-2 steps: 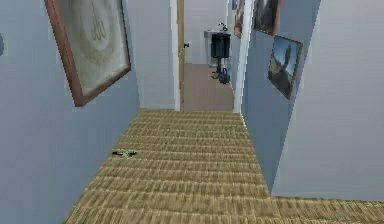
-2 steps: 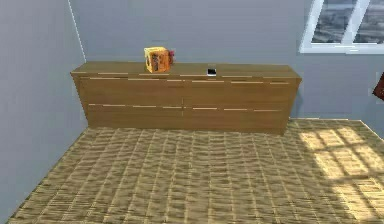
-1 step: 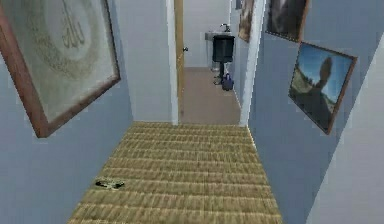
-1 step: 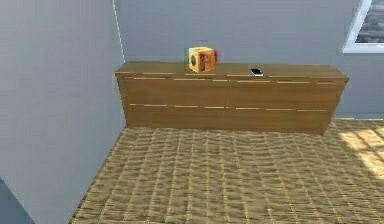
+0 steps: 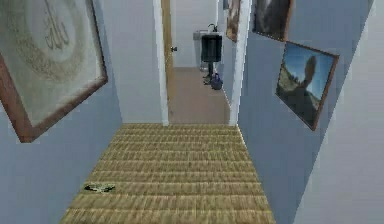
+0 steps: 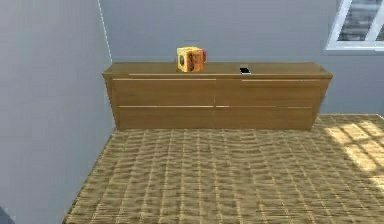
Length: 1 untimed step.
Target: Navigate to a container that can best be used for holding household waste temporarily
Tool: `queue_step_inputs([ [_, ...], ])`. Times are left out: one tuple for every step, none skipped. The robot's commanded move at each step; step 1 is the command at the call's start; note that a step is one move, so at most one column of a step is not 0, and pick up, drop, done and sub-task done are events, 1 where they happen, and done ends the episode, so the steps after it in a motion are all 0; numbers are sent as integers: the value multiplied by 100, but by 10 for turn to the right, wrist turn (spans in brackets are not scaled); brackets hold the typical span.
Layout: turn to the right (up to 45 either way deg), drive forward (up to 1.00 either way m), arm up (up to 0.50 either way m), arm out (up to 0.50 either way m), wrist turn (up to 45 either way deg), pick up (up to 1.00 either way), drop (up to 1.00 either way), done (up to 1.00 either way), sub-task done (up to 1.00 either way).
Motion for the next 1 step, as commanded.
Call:
queue_step_inputs([
  [0, 60, 0, 0, 0, 0, 0, 0, 0],
])
